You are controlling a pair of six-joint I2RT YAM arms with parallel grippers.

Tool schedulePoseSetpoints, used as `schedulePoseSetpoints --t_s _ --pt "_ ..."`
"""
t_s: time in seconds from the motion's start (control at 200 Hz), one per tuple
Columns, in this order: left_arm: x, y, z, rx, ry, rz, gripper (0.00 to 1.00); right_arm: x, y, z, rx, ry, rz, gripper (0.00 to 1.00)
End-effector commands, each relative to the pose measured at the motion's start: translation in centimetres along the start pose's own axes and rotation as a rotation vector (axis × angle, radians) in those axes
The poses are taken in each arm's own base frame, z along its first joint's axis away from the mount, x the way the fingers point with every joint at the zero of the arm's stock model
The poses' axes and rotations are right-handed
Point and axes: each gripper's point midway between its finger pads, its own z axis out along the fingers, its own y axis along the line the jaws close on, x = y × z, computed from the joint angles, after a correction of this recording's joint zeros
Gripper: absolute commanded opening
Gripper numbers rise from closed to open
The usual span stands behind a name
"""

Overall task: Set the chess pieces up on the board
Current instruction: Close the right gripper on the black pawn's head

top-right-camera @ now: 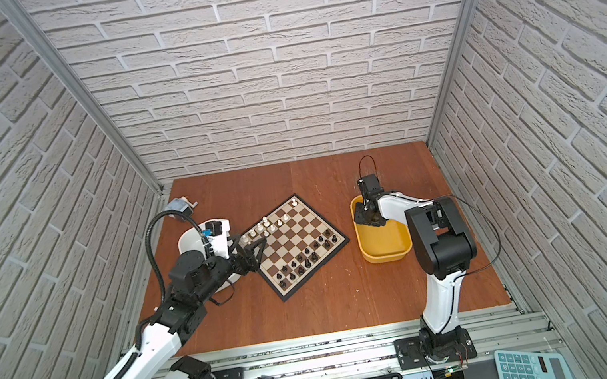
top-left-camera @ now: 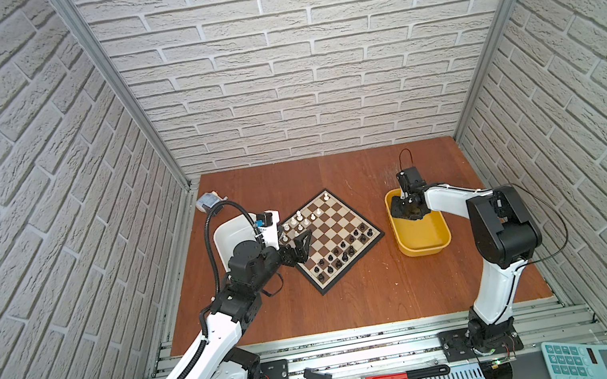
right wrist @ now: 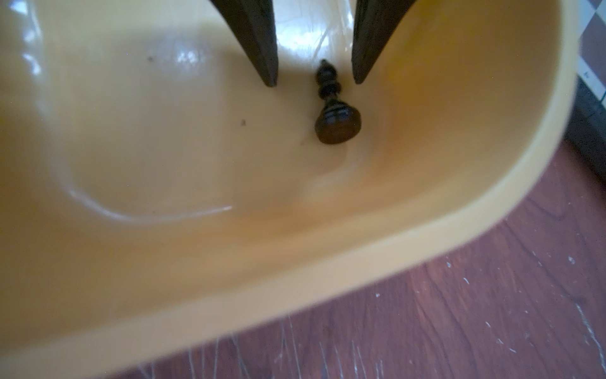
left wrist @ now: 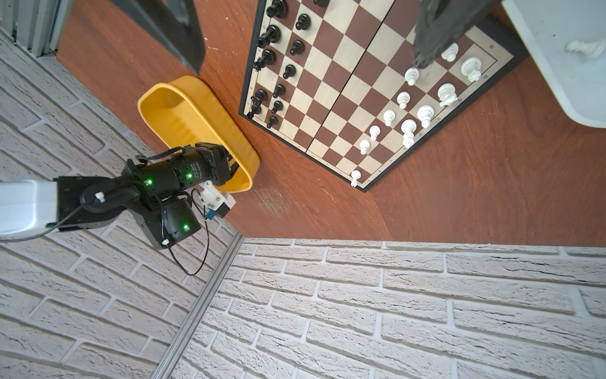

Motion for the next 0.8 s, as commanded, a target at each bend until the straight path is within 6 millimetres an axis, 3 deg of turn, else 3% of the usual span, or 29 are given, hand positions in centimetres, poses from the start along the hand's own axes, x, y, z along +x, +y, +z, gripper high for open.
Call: schedulePoseSetpoints --t_s 0.0,0.235,0.35,0.53,0.795 --pt "-0.8 -0.1 -0.2 -0.002 -0.030 0.008 0.99 0.1 0.0 0.1 0.026 0.008 -0.050 0.34" --pt "-0.9 -0.1 -0.3 0.002 -0.045 -0.001 0.99 -0.4 0.0 0.7 0.039 0.005 -0.074 0.36" --pt "-0.9 -0.1 -0.5 0.001 -0.046 0.003 0.98 -0.6 0.1 1.3 0.051 0.021 -0.100 0.28" --pt "-1.4 0.0 -0.8 -0.013 -0.063 0.013 0.99 -0.1 -0.3 1.2 0.068 0.034 -0.122 0.21" --pt "-1.9 -0.1 -0.4 -0.015 -0.052 0.027 0.98 1.5 -1.0 1.1 0.069 0.057 -0.173 0.20"
